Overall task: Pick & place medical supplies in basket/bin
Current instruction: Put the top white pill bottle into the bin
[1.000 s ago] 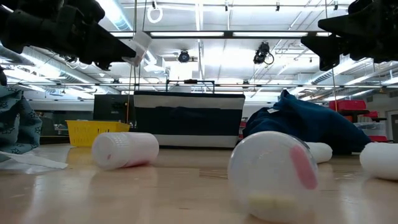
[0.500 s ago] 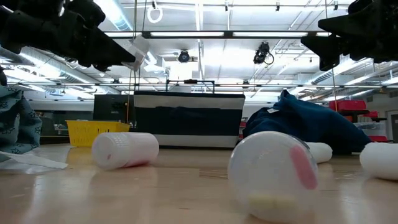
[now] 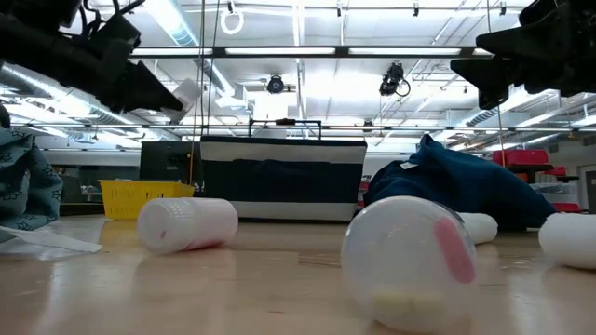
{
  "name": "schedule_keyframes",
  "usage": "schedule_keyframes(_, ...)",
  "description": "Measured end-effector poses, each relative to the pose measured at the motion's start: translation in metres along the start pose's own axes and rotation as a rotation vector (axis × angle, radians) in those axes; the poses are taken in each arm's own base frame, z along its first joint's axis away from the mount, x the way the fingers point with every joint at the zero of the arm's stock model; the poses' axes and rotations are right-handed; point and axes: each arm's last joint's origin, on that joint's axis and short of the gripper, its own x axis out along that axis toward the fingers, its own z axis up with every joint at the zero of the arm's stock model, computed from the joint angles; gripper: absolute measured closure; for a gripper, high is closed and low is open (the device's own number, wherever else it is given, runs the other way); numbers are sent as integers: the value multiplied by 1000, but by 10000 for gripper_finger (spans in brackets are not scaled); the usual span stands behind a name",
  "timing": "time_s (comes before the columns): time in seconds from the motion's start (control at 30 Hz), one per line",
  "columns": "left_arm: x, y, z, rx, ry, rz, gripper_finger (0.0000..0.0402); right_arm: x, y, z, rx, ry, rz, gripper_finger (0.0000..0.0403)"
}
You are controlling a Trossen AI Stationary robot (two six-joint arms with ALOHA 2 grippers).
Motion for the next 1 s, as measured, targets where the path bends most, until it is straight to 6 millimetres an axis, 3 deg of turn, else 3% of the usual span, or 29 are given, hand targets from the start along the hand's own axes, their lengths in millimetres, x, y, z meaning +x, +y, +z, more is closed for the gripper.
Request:
schedule_keyframes(0.27, 1, 18, -12, -117, 90, 177, 256, 0, 0, 0, 4, -1, -14, 160)
schedule_keyframes(0.7, 22, 44, -36, -258, 387, 257, 256, 0, -1, 0, 4, -1, -22, 160)
schedule_keyframes(1.0, 30, 49, -45, -259, 487, 282, 255, 0, -1, 0, 4, -1, -22, 160)
